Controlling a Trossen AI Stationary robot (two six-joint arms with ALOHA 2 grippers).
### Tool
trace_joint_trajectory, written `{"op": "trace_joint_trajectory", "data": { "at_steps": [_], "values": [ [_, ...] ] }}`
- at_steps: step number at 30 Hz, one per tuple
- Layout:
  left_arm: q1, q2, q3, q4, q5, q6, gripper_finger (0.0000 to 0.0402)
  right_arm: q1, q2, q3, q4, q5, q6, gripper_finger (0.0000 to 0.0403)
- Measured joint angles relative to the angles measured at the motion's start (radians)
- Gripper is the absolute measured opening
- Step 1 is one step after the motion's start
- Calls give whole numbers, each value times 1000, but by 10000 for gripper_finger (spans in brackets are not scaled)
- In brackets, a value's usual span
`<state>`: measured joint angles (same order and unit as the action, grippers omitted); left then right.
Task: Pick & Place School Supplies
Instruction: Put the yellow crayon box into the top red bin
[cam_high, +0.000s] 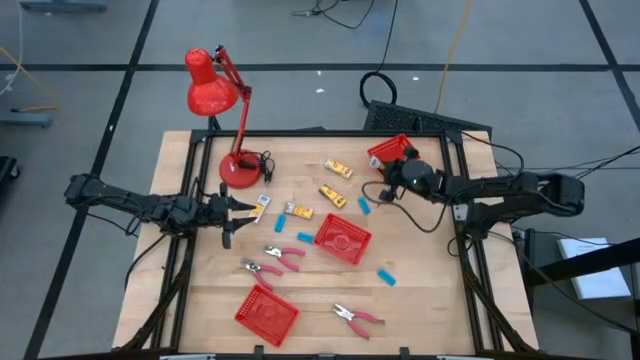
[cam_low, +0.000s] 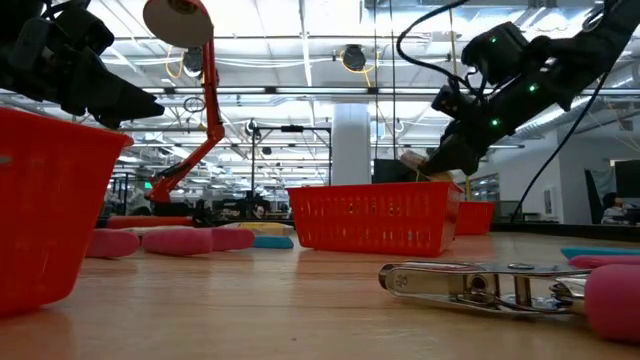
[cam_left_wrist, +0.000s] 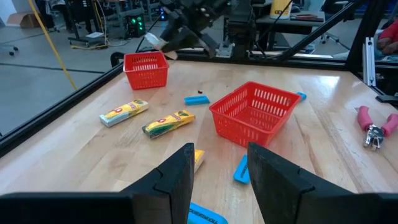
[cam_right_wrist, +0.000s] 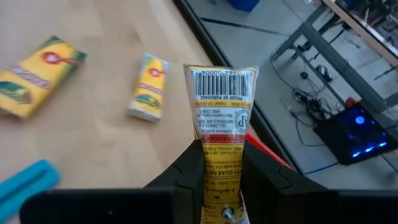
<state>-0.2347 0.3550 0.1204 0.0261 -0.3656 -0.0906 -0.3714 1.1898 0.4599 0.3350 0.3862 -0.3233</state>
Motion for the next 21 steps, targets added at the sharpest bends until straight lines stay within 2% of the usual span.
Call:
{"op": "trace_joint_trajectory", "data": {
  "at_steps": [12,18,21],
  "values": [
    [0,0,0,0,0,0,152,-289,0,0,5,-253,-11,64],
    [0,0,0,0,0,0,152,-358,47,0,4,-338,1,64],
    [0,0,0,0,0,0,152,-364,87,0,5,-339,-2,64]
  ]
}}
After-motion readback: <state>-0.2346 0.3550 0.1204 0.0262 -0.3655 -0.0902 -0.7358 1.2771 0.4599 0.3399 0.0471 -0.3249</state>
